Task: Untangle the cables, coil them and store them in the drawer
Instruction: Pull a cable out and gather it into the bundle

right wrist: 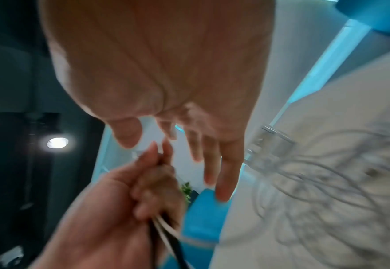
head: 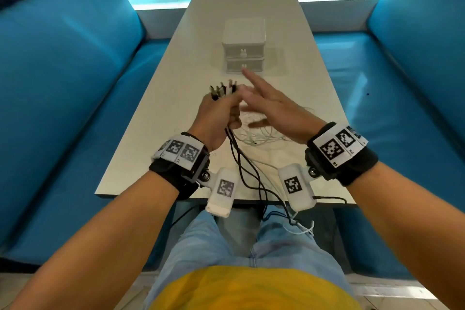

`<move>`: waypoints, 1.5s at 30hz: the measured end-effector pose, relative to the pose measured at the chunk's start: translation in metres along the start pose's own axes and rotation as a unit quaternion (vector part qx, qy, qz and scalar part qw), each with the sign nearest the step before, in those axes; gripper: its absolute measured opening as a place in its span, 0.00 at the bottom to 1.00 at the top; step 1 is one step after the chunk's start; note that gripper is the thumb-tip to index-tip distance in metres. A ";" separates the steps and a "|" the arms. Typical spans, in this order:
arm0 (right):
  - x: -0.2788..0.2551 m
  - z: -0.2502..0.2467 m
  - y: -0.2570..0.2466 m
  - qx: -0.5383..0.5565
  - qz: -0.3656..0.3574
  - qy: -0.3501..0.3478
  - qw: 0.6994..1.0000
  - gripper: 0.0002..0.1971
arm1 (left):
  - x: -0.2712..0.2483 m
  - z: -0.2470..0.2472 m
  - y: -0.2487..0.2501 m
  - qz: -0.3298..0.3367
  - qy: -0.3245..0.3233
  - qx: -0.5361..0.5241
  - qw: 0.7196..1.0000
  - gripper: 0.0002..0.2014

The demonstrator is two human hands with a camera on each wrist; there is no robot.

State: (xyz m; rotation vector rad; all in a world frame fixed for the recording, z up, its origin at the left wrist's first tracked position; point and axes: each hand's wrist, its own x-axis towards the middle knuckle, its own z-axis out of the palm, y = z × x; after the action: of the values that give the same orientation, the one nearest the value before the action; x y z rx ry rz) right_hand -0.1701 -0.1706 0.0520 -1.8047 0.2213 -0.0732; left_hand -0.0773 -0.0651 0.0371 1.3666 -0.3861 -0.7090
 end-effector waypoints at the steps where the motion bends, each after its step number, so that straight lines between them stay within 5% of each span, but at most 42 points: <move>1: 0.001 0.002 0.006 0.016 0.038 -0.032 0.999 0.24 | 0.002 -0.003 0.002 -0.005 0.005 -0.022 1.000 0.09; 5: 0.007 0.009 0.038 -0.182 0.095 -0.104 0.973 0.16 | 0.008 -0.017 0.006 -0.032 0.016 -0.127 0.991 0.12; 10: 0.021 -0.026 0.079 -0.341 0.026 0.012 0.940 0.05 | 0.003 -0.050 0.014 -0.056 -0.064 -0.155 0.984 0.10; 15: 0.031 -0.047 0.068 -0.337 -0.001 0.150 0.929 0.11 | 0.012 -0.056 0.003 -0.111 -0.039 -0.119 0.986 0.12; 21: 0.025 -0.035 0.022 -0.105 -0.084 0.186 0.973 0.07 | 0.027 -0.015 -0.010 -0.040 -0.007 0.101 0.994 0.10; 26: 0.012 -0.030 -0.003 0.015 -0.169 0.191 0.967 0.10 | 0.032 0.003 -0.015 -0.007 -0.020 0.180 0.983 0.03; 28: 0.011 -0.036 0.008 -0.025 -0.131 0.189 0.973 0.11 | 0.032 -0.003 -0.015 -0.005 -0.011 0.171 0.985 0.06; 30: 0.013 -0.048 0.037 -0.182 -0.024 0.164 0.969 0.18 | 0.030 -0.013 -0.013 -0.012 -0.015 0.140 0.990 0.06; 32: 0.016 -0.058 0.069 -0.354 0.105 0.099 0.924 0.26 | 0.025 -0.024 -0.012 -0.029 -0.026 0.097 0.994 0.06; 35: 0.023 -0.061 0.099 -0.425 0.218 0.072 0.876 0.30 | 0.019 -0.040 -0.011 -0.031 -0.017 0.028 0.999 0.07; 39: 0.035 -0.057 0.103 -0.451 0.229 0.080 0.859 0.27 | 0.014 -0.060 -0.005 -0.013 0.012 -0.052 0.999 0.11; 45: 0.047 -0.052 0.080 -0.394 0.120 0.137 0.901 0.13 | 0.012 -0.062 -0.002 0.005 -0.029 -0.025 0.999 0.14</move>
State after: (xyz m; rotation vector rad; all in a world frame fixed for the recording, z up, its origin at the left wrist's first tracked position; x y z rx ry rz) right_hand -0.1412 -0.2474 -0.0163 -2.5561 0.7599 -0.0675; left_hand -0.0296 -0.0264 0.0216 1.2987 -0.4178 -0.7466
